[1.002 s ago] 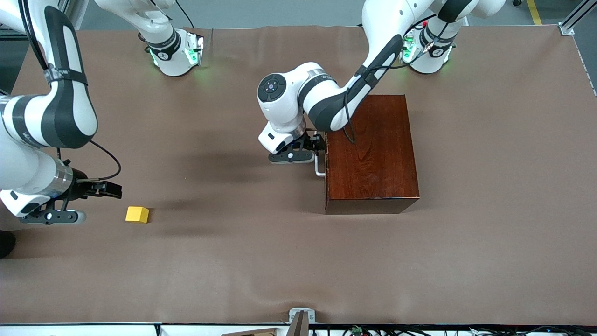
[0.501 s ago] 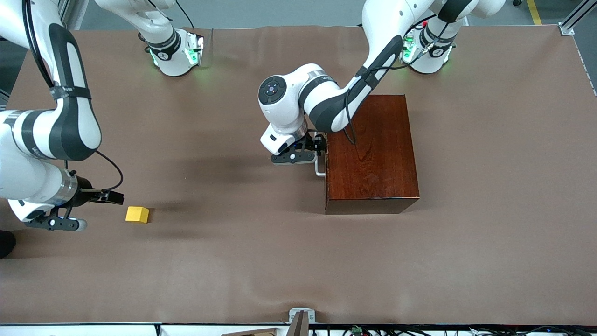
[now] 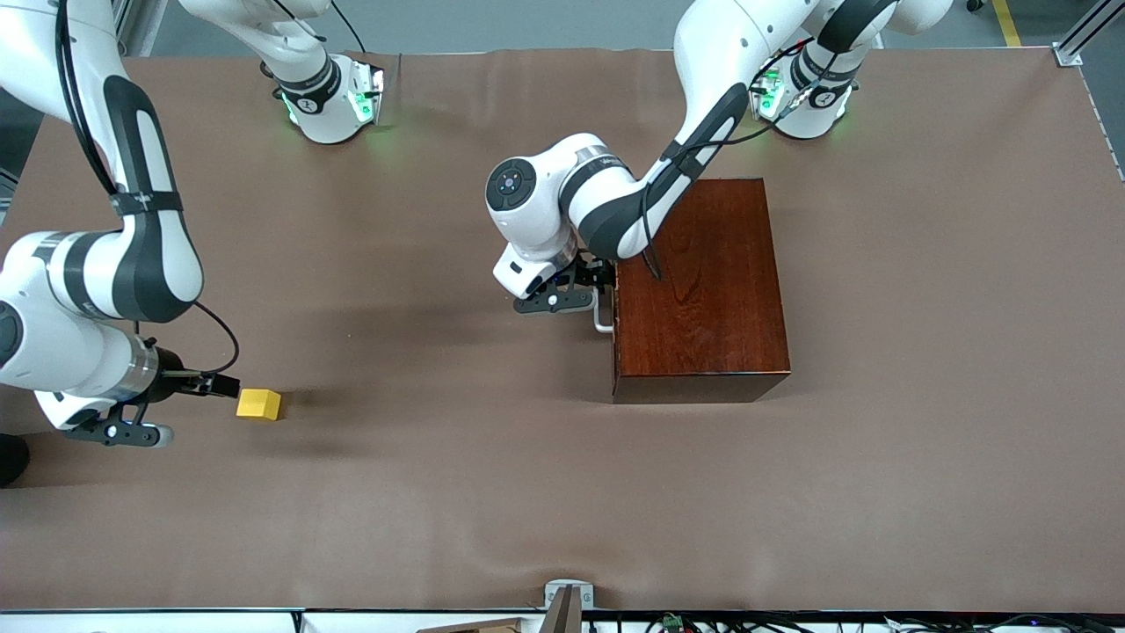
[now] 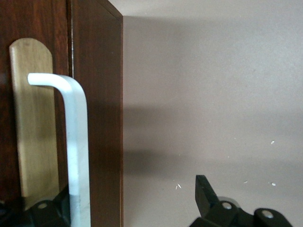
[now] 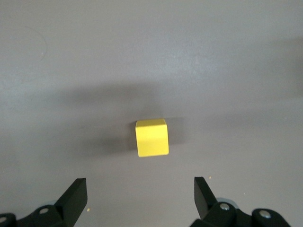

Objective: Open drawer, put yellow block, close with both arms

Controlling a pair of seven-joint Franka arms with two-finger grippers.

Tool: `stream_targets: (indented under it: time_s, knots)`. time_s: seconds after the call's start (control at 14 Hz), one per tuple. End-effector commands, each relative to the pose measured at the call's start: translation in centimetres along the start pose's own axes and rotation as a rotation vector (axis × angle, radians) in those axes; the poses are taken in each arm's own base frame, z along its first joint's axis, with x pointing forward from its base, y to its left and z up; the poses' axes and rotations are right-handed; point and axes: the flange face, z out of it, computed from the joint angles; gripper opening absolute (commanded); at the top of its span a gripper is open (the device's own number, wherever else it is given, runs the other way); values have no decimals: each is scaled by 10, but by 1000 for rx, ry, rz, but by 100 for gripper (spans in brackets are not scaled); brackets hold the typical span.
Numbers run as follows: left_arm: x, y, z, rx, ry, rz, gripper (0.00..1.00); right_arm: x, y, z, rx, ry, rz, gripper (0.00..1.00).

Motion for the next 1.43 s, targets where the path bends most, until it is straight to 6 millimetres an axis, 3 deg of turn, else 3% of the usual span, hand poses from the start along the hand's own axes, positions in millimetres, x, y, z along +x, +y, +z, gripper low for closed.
stream_targets:
  time_s: [0.0, 0.21, 0.5, 1.36]
  knots:
    - [-2, 6, 1, -3, 24, -16, 100, 2, 4, 16, 4, 18, 2, 100]
    - [-1, 6, -1, -5, 26, -4, 100, 8, 3, 34, 3, 35, -6, 100]
    - [0, 12, -10, -55, 51, -7, 100, 17, 14, 65, -2, 58, -173, 100]
    - [-2, 12, -28, -76, 57, -7, 100, 8, 11, 139, 0, -54, -182, 100]
